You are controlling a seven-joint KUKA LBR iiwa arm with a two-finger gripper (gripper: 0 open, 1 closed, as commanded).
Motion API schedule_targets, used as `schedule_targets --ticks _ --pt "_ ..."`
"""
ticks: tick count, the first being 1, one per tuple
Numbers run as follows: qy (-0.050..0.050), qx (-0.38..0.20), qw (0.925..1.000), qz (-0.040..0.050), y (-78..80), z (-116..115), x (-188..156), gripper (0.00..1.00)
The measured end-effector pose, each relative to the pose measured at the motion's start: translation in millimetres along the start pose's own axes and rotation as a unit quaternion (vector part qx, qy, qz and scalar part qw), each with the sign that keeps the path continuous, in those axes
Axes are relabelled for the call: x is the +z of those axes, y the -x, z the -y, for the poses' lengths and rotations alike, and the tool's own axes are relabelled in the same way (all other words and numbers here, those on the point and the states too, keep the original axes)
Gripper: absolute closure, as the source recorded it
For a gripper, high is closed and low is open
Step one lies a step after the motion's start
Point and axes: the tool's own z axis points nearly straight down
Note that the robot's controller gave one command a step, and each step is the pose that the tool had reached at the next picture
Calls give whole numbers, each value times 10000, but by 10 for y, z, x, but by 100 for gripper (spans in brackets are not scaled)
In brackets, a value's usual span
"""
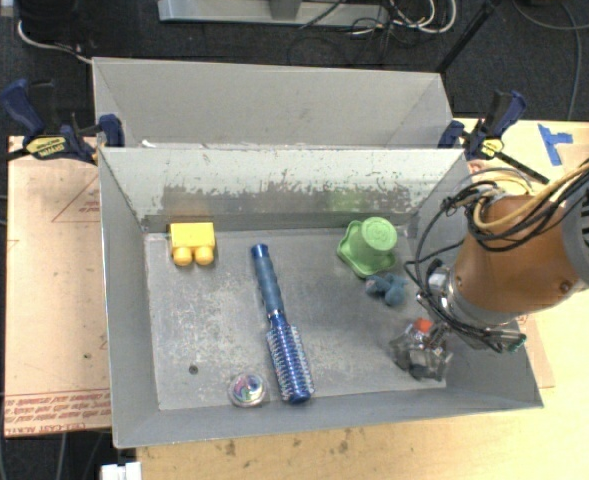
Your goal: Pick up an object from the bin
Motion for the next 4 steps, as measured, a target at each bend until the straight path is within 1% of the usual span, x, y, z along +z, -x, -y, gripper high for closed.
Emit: schedule_targets --ticks 1,2,3,4 --pt "-9 -2 10000 9 9 8 -5 0" --pt "9 237 9997 29 186 636 -120 0" --pt "0 204 9998 8 167 630 -117 100" --pt "-48 89 9999 25 157 666 -1902 100"
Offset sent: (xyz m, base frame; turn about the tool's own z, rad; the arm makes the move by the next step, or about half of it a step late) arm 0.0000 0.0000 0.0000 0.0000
